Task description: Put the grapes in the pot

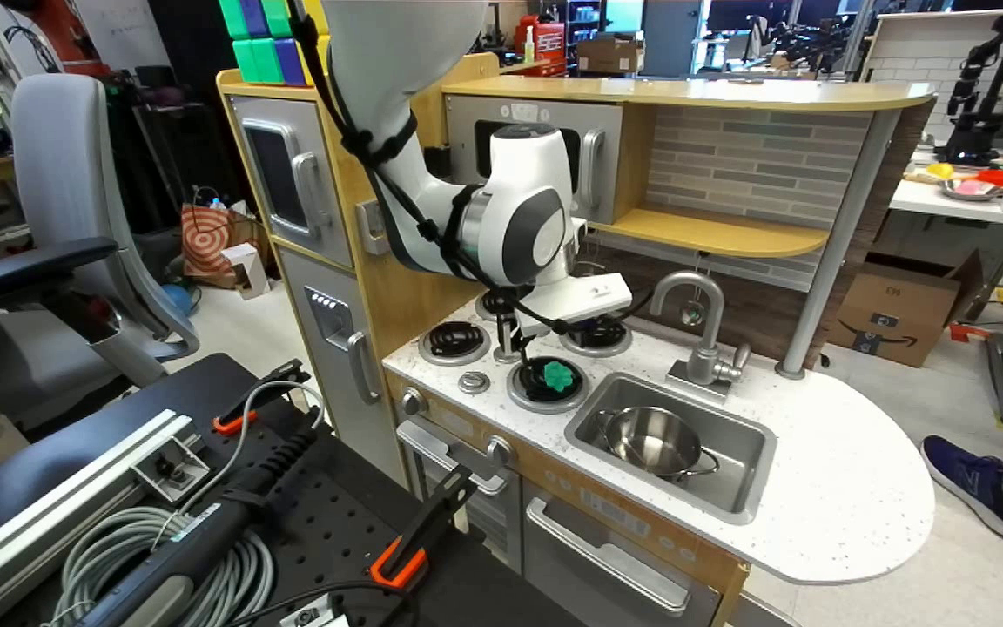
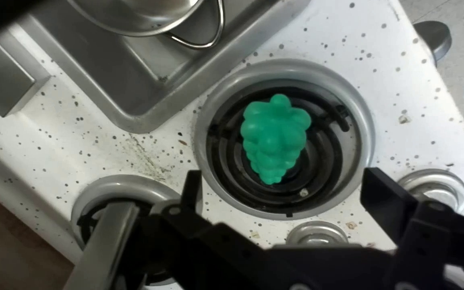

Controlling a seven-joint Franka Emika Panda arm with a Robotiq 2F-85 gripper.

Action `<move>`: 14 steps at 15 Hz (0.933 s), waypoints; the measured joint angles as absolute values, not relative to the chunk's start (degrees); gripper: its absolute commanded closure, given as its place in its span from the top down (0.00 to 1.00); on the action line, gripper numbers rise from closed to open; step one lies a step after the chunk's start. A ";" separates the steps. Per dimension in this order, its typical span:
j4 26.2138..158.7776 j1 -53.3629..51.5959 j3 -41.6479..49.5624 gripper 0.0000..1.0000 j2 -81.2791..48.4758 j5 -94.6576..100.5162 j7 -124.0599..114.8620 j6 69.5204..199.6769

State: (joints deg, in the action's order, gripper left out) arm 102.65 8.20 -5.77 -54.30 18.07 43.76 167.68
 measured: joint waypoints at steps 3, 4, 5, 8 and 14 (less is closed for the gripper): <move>102.55 10.50 -8.57 1.00 -54.99 18.07 44.35 167.68; 102.34 11.07 -9.25 1.00 -55.30 18.06 44.57 167.63; 102.04 11.48 -9.77 1.00 -55.73 18.02 44.73 167.54; 100.19 11.58 -10.17 1.00 -57.74 17.83 44.76 167.04; 95.56 11.38 -10.18 0.65 -61.95 17.80 44.75 164.96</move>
